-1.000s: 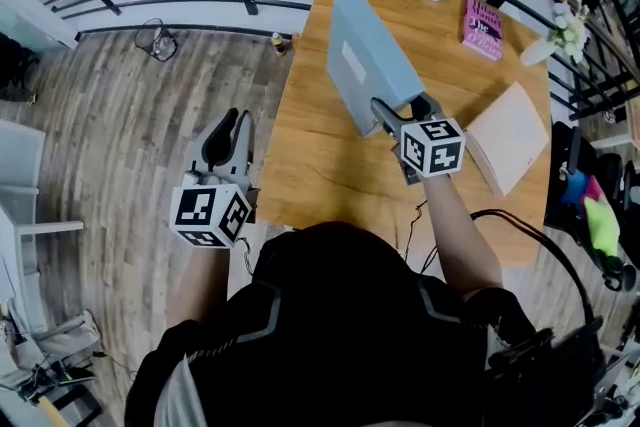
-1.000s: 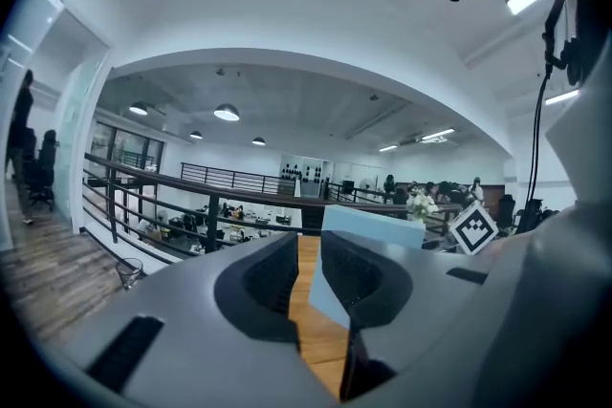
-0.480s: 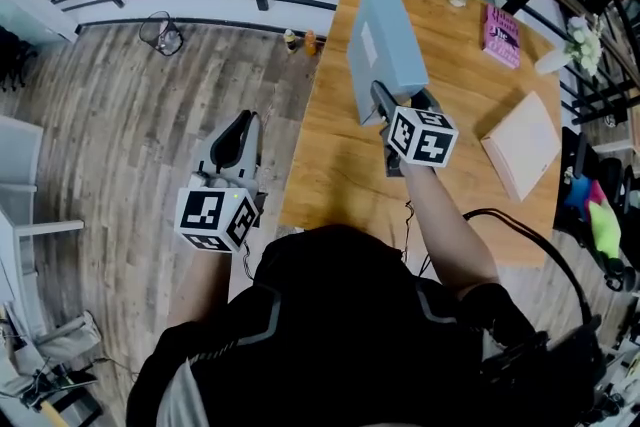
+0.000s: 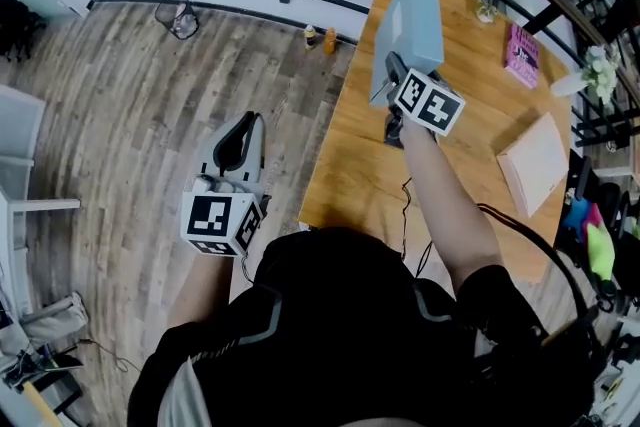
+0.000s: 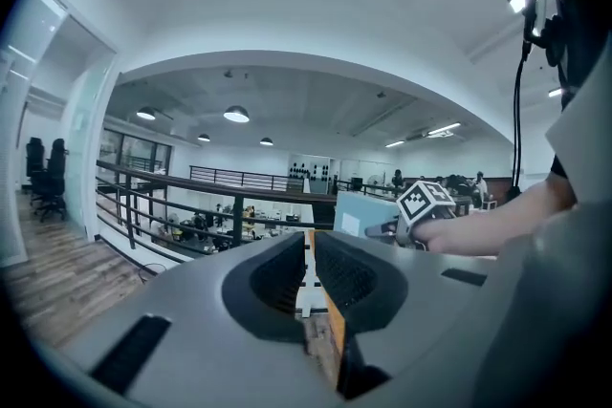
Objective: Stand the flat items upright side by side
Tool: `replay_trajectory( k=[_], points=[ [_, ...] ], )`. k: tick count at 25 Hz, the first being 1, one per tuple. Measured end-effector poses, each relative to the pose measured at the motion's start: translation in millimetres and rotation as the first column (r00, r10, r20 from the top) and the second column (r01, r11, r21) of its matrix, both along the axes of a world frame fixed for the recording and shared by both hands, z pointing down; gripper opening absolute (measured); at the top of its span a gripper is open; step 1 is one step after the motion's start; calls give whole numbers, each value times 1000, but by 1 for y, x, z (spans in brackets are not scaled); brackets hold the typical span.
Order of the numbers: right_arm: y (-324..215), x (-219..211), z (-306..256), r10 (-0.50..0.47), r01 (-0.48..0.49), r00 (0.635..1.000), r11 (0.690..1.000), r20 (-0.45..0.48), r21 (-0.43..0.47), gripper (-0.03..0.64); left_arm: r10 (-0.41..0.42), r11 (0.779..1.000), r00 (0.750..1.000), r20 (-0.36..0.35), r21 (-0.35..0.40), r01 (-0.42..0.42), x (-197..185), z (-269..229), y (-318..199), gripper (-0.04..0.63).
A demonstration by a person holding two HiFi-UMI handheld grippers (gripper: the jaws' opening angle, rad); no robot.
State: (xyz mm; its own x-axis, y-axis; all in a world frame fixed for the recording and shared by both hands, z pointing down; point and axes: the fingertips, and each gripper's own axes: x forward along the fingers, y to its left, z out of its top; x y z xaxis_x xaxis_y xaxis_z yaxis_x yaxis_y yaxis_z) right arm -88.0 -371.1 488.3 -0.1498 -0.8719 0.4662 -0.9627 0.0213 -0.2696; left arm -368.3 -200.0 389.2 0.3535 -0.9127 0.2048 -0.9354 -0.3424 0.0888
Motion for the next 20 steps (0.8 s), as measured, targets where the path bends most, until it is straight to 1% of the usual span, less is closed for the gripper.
replay_trajectory(
  k=[2,5,7,10,12,14,17,20],
  points=[
    [-10,-7,5,30,-30,999,999,21,-14,354,-38,999,999,11,-9,38,-16,4,2,52],
    [-26,-12,8,65,-65,998,998,7,-10,347,-84,996,996,15,-8,84,-34,5,6,52],
    [-39,-12,7,75,-75,997,997,4,-5,345,-109,994,994,11,-3,109,-42,5,10,52],
    [-53,-11,9,88,-88,996,996,20,-11,348,-152,988,988,-13,-11,152,-50,9,18,52],
    [-59,-11,10,95,-94,995,995,32,-11,353,-178,984,984,-8,-7,178,-53,9,23,52],
    [-65,-12,11,105,-105,993,994,50,-7,356,-187,982,982,15,6,187,-53,7,25,52],
    [-75,-15,12,112,-111,991,994,72,-9,360,-179,984,983,29,15,179,-52,4,22,52],
    [-76,-17,12,102,-102,993,995,59,-11,360,-165,986,986,27,-1,165,-48,8,24,52]
  ],
)
